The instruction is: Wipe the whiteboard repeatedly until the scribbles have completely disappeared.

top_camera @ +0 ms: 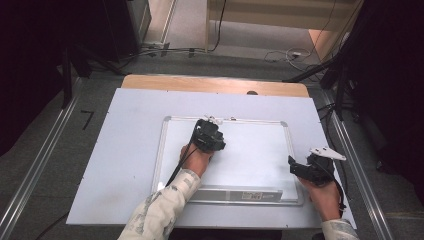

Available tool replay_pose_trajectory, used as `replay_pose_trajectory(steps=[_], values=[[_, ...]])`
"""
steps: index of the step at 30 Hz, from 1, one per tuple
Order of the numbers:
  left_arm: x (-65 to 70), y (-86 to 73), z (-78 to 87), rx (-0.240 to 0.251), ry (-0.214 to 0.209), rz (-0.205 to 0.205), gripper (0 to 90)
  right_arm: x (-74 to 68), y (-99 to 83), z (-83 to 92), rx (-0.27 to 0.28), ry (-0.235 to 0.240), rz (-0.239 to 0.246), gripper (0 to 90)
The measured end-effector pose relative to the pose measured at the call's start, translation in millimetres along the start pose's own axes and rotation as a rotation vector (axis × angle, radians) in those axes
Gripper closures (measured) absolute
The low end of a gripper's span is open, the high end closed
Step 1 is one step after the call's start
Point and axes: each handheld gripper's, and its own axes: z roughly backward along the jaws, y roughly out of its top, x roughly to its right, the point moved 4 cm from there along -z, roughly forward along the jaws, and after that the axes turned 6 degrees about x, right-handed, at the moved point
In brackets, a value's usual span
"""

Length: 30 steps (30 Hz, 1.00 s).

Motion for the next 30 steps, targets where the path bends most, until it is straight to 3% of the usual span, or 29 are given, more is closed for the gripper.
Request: replay_pose_trajectory(steps=[23, 30], values=[[-6.4, -3.3, 1.9, -0.001, 0.004, 0.034, 41.0, -0.9, 0.6, -1.3, -0.002, -0.001, 0.006, 15.0], [-4.3, -4.7, 1.8, 0.01, 0.01, 0.019, 41.4, -1.0, 0.4, -0.8, -0.002, 0.0, 0.005, 15.0]])
